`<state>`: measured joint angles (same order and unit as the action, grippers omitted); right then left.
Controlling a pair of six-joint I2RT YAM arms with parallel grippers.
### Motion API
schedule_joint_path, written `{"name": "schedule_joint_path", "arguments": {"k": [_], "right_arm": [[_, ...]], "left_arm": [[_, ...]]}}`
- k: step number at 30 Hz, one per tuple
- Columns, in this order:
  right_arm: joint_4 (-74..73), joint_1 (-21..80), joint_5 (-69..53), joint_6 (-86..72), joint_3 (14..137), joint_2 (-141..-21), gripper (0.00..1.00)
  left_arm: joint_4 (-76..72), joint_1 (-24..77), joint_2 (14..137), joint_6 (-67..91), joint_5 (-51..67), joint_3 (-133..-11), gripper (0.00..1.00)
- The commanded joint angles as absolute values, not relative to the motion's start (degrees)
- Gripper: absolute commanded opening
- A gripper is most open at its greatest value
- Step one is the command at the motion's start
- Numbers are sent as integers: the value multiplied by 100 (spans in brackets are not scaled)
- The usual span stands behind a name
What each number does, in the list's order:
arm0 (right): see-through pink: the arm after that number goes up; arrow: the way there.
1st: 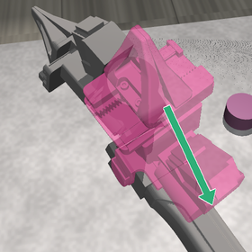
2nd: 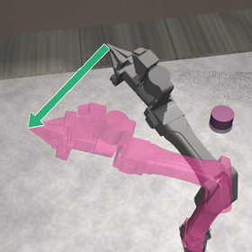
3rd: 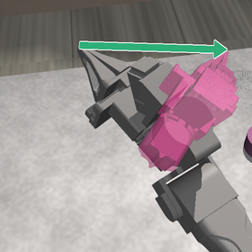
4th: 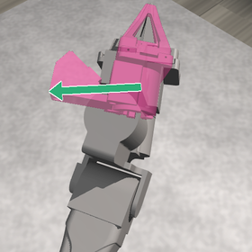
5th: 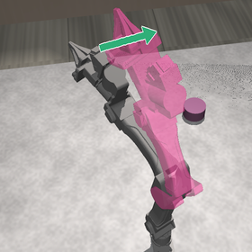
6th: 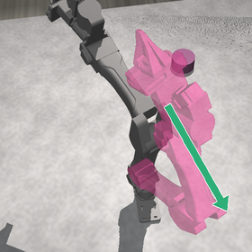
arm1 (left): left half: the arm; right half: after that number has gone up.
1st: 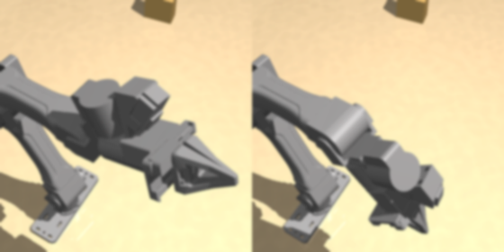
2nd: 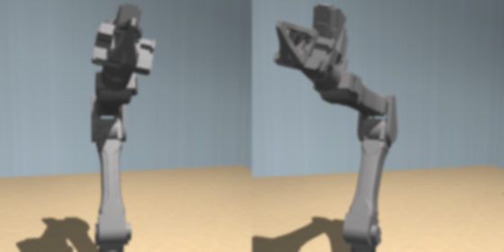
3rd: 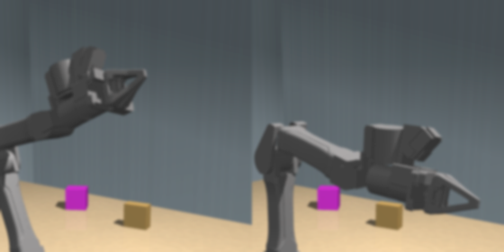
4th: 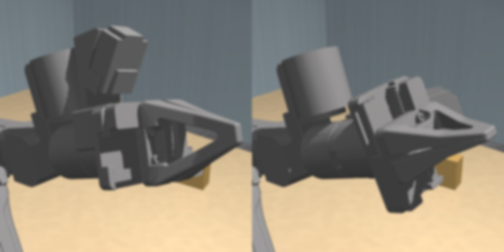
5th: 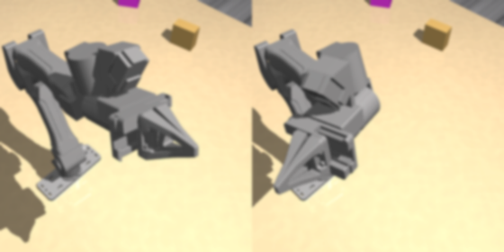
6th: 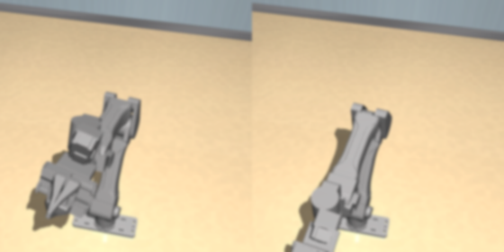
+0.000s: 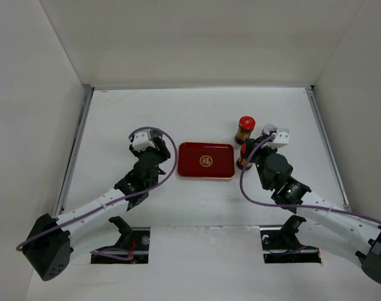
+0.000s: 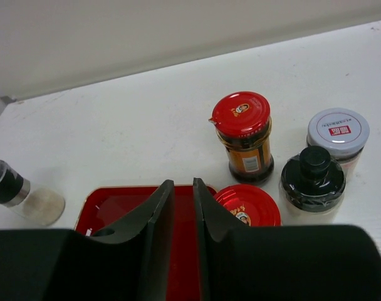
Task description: Organize the condiment bottles
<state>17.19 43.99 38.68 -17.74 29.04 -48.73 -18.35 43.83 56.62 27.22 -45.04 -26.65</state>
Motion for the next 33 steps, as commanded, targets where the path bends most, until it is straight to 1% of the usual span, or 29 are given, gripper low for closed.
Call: {"name": "schedule_joint_path", "arguments": {"k": [1, 2, 3, 4, 5, 6, 7, 8, 9, 10, 14, 21, 28, 30, 33], "right_arm": [[1881, 4451, 3744, -1802, 2962, -4939, 26], [1933, 4451, 3744, -1810, 2962, -4992, 31], [1934, 4451, 3727, -1811, 2971, -5027, 35], [1942, 4469, 3692, -1784, 2988, -5071, 43], [1942, 4495, 3657, -1758, 3006, -5097, 53], [1951, 4522, 3621, -1714, 3015, -5098, 66], [1969, 4548, 3604, -1723, 3006, -5098, 78], [2030, 4557, 3595, -1723, 2980, -5098, 86], [2100, 4557, 3577, -1714, 2962, -5106, 90], [2127, 4566, 3551, -1696, 2953, -5133, 92], [2162, 4627, 3480, -1696, 2979, -5256, 94], [2232, 4785, 3480, -1591, 3023, -5370, 96], [2233, 4856, 3498, -1529, 3076, -5467, 99], [2303, 4856, 3481, -1564, 3041, -5458, 99], [2276, 4856, 3480, -1530, 3050, -5467, 99]], "left_arm": [[-1854, 4075, 5414, 2549, -4544, -2777, 50], [-1837, 3952, 5405, 2549, -4518, -2795, 43], [-1811, 3855, 5423, 2558, -4491, -2830, 44], [-1767, 3758, 5484, 2566, -4491, -2874, 50], [-1723, 3688, 5580, 2575, -4509, -2926, 58], [-1670, 3609, 5703, 2575, -4535, -2996, 68], [-1635, 3486, 5869, 2558, -4483, -3093, 73], [-1583, 3372, 6054, 2549, -4430, -3198, 77], [-1565, 3292, 6212, 2549, -4343, -3278, 80], [-1608, 3230, 6344, 2566, -4246, -3313, 83], [-1924, 3107, 6723, 2531, -3771, -3445, 87], [-2004, 2922, 7400, 2356, -3525, -3840, 87], [-2074, 2852, 7839, 2312, -3568, -4139, 77], [-2074, 2834, 7954, 2303, -3568, -4192, 71], [-2118, 2860, 8007, 2303, -3542, -4210, 61]]}}
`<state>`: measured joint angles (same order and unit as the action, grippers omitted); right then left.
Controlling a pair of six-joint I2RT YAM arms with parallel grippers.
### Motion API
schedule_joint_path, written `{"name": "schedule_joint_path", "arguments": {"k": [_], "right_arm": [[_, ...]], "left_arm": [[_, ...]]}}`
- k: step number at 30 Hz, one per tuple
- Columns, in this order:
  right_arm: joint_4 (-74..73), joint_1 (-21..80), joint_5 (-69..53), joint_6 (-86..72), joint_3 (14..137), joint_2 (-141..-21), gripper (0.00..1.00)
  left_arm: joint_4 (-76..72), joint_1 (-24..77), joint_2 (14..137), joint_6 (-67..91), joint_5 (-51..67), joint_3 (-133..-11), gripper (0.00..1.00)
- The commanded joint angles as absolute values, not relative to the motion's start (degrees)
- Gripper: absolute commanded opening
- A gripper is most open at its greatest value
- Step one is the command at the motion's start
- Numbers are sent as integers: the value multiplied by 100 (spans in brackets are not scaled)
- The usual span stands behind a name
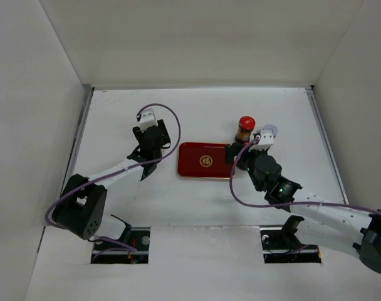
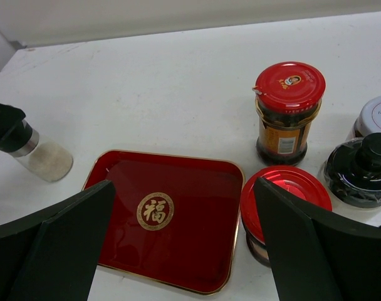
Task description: Organize the condiment bottles
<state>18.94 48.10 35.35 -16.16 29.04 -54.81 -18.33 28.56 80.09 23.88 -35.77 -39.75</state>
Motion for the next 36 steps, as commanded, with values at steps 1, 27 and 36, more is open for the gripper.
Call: {"name": "schedule_joint_path", "arguments": {"k": [1, 27, 36], "right_arm": [[2294, 4856, 3498, -1529, 3050, -5467, 99], [2347, 4750, 3428, -1609, 2971, -5458, 100], [2391, 4636, 3445, -1644, 2909, -5405, 100]], "left_arm": [[-2127, 2861, 8007, 2294, -3542, -4219, 58], [-2267, 4460, 7496, 2206, -3595, -4623, 33], [-2575, 4601, 8331, 2118, -3472, -5036, 33]]}}
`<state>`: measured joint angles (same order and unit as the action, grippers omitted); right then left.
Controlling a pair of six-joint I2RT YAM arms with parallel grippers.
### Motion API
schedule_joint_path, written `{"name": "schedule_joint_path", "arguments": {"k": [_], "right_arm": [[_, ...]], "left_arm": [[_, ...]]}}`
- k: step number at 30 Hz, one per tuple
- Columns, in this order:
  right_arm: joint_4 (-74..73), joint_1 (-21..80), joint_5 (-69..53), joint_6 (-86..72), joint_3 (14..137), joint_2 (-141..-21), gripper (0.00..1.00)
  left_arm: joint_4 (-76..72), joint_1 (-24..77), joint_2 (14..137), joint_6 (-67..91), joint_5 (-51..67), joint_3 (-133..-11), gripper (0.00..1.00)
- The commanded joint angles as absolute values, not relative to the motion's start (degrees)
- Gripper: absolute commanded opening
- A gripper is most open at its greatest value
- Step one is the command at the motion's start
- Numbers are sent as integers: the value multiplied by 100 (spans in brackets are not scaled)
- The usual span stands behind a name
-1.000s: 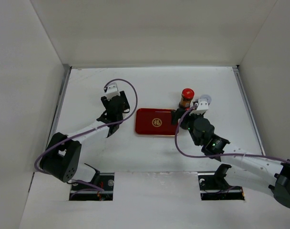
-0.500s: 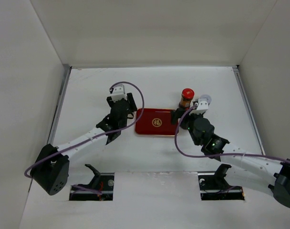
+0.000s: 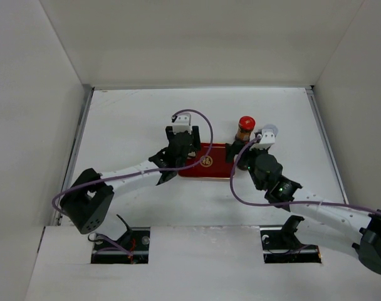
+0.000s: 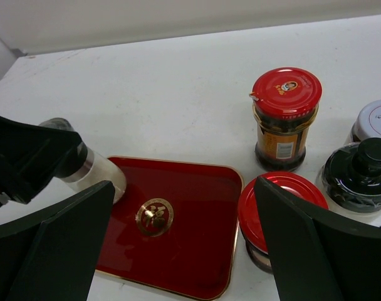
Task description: Organize the condiment bottles
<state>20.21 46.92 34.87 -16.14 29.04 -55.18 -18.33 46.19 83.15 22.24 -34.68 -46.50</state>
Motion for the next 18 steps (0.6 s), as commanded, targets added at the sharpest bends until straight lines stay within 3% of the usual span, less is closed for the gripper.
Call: {"name": "schedule_joint_path", "arguments": {"k": [1, 8, 11, 15, 16, 17, 18], "right_arm": [[2382, 4627, 3445, -1644, 2900, -5388, 100], [2347, 4618, 3480, -1644, 2865, -5309, 100], [2329, 4601, 3542, -1661, 2865, -5300, 100], [2022, 4601, 3831, -1705, 2935, -5291, 98], [1934, 4592, 3945, -1757, 2953, -5282, 92], [1847, 4583, 4033, -1784, 2962, -5282, 80], [1724, 4583, 4095, -1784, 2997, -5274, 61]], "left_arm": [[-2584, 4601, 8402, 2109, -3472, -5062, 33], [-2795, 4557, 8859, 2066, -3542, -5150, 36], [-2847, 4566, 8903, 2039, -3682, -5133, 46], [-2944, 4601, 8921, 1934, -3779, -5054, 68], [-2944, 4627, 8895, 1934, -3823, -5019, 74], [-2962, 4645, 8842, 1934, -3875, -4984, 79], [-2988, 4671, 8798, 1934, -3919, -4940, 84]]}}
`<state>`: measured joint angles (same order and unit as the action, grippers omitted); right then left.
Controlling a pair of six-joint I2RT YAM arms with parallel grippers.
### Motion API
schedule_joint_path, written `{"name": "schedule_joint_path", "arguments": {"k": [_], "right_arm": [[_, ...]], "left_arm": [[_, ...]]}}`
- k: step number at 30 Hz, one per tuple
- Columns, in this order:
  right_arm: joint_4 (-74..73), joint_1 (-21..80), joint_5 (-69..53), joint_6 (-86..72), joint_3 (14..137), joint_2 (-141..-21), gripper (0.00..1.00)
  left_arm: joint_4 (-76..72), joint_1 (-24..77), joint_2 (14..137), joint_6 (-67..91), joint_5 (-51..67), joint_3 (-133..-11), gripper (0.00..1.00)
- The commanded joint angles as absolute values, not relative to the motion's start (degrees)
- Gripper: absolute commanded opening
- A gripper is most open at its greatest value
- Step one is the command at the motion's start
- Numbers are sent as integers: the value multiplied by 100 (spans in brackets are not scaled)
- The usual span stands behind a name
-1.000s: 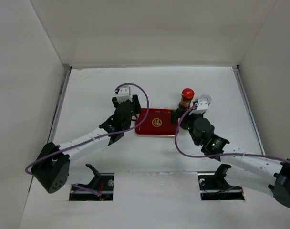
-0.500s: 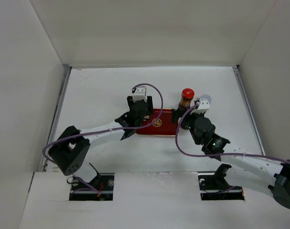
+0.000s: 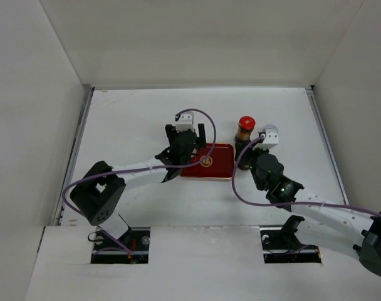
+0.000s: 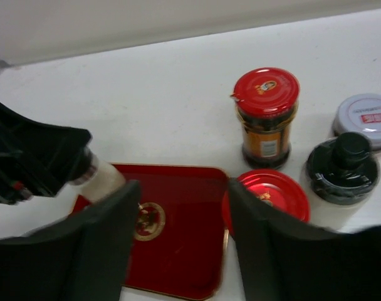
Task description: Organize the condiment bottles
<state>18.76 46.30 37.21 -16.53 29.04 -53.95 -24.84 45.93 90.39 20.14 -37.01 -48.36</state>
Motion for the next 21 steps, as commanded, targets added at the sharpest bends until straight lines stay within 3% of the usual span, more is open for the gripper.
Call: {"name": "schedule_joint_path", "arguments": {"k": [1, 3, 5, 8, 9, 21], "right_arm": [[1540, 4583, 4165, -1793, 3049, -5247, 47], [1197, 4575, 4411, -1854, 3164, -5177, 37], [933, 4575, 4657, -1837, 3243, -5107, 43], [511, 4575, 5070, -1916, 3270, -4922, 89], [388, 4557, 5167, -1951, 3261, -4887, 98], [-53, 3995, 4140, -2400, 3340, -5589, 100]], "left_arm": [[-3040, 4689, 8754, 1925, -3963, -4905, 88], [-3102, 4697, 8658, 1916, -3973, -4834, 93], [-3120, 4750, 8509, 1916, -3981, -4755, 97], [-3208, 4768, 8193, 1907, -3999, -4571, 100], [-3252, 4777, 8043, 1916, -4008, -4475, 100], [-3147, 4628, 6110, 2504, -3911, -2805, 98]]}}
